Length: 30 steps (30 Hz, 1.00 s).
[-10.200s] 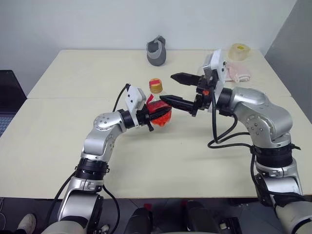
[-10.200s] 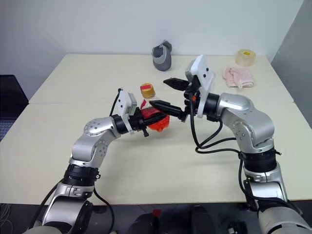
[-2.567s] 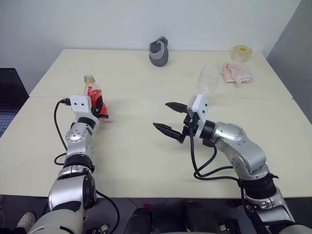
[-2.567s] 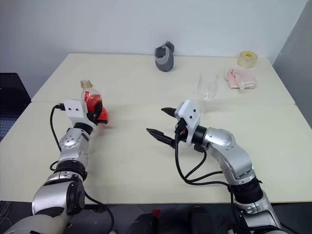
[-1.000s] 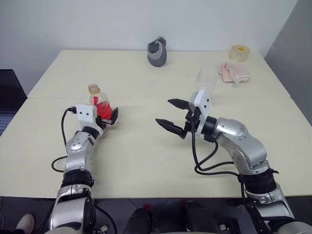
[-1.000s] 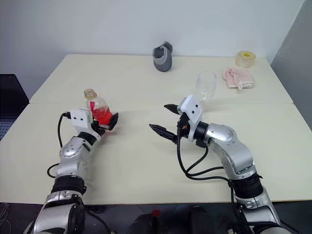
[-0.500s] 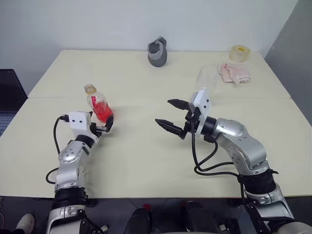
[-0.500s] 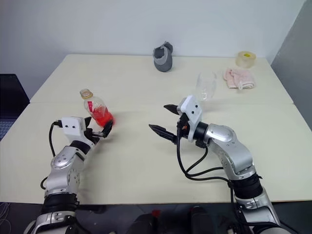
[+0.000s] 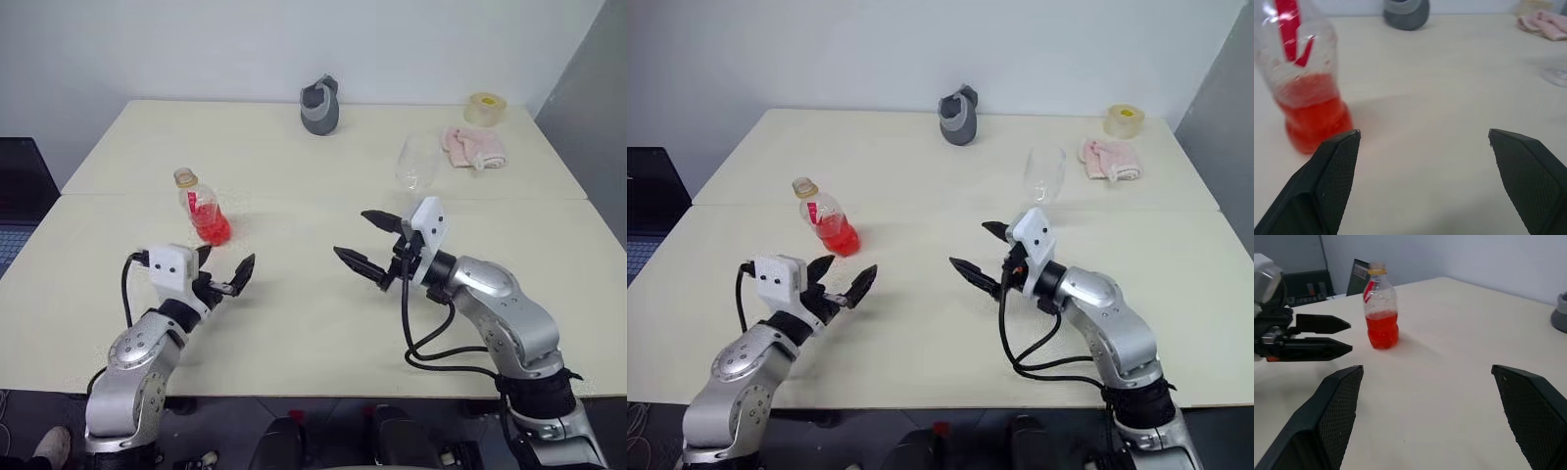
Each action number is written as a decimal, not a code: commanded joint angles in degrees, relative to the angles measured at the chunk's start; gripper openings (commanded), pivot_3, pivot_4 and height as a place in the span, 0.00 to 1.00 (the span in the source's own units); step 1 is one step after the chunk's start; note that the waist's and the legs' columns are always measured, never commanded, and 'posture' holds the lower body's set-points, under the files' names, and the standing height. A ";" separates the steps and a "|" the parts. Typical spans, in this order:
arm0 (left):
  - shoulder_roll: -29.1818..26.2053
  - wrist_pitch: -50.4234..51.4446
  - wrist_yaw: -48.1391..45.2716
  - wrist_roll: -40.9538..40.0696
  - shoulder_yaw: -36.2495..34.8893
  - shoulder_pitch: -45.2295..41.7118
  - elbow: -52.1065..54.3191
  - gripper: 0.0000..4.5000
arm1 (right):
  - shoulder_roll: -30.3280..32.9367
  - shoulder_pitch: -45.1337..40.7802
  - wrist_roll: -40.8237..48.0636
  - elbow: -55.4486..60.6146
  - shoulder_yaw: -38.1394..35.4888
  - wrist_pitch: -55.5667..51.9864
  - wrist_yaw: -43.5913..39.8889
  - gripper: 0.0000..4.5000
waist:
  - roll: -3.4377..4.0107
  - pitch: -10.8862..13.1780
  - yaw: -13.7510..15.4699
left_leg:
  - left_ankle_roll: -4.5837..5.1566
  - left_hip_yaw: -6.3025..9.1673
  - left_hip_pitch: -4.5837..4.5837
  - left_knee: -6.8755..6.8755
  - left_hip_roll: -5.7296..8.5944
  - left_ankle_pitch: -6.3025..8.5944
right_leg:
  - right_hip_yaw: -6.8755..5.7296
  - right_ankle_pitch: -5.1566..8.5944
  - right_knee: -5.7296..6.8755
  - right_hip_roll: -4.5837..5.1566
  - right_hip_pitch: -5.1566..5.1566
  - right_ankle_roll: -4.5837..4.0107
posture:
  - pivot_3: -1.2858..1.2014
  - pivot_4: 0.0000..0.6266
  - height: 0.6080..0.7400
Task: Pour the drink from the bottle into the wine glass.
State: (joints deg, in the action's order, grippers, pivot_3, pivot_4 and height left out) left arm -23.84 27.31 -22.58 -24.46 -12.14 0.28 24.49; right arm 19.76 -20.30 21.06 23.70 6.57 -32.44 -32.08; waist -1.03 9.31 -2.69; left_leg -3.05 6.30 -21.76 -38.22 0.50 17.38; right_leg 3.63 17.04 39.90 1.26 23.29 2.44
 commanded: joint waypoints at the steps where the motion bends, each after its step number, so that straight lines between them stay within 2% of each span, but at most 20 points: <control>1: -1.87 1.54 -2.92 -2.42 1.41 -3.06 3.33 1.00 | -0.02 -0.79 -2.94 0.61 -1.85 0.45 4.40 1.00 | 0.00 0.00 0.03 | 0.00 0.01 0.00 0.00 0.00 0.00 | -0.02 0.00 0.00 -0.02 0.00 0.00 | 0.52 0.24 1.00; 10: -5.26 5.61 -11.21 -8.49 4.48 -3.13 6.02 1.00 | -2.69 -2.12 -10.11 -5.77 -1.10 2.01 12.05 1.00 | 0.00 0.00 -0.31 | -0.12 -0.08 0.03 0.06 -0.04 -0.07 | 0.07 0.00 -0.02 -0.09 0.01 -0.01 | 0.52 0.24 1.00; 16: -8.97 4.14 -17.46 -10.49 4.00 -4.60 5.76 1.00 | -4.07 -4.34 -13.65 -11.71 -3.31 3.33 16.81 1.00 | 0.01 0.01 -0.25 | -0.13 -0.10 0.04 0.07 0.00 -0.08 | 0.07 0.01 -0.03 -0.11 0.00 -0.01 | 0.52 0.24 1.00; 24: -11.89 5.31 -21.57 -13.25 4.61 -7.19 5.93 1.00 | -8.31 -8.33 -13.66 -21.49 -6.51 5.19 20.98 1.00 | 0.02 0.01 -0.56 | -0.12 -0.13 0.06 0.09 -0.02 -0.07 | 0.10 0.01 -0.02 -0.14 0.01 -0.01 | 0.52 0.24 1.00; 30: -11.32 4.26 -20.92 -11.61 5.23 -10.13 3.02 1.00 | -11.31 -13.09 -15.31 -32.30 -7.90 9.66 25.29 1.00 | 0.03 0.02 -0.59 | -0.12 -0.16 0.07 0.10 0.01 -0.07 | 0.11 0.01 -0.02 -0.19 0.01 -0.01 | 0.52 0.24 1.00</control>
State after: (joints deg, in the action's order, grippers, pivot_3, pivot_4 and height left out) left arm -35.13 32.67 -43.38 -36.43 -6.88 -9.22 27.42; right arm 8.78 -31.71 6.03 -7.63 0.04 -25.32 -8.18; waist -1.00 9.32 -3.28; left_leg -3.18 6.13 -21.68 -38.12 0.51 17.31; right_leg 3.74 17.05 39.88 1.07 23.29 2.43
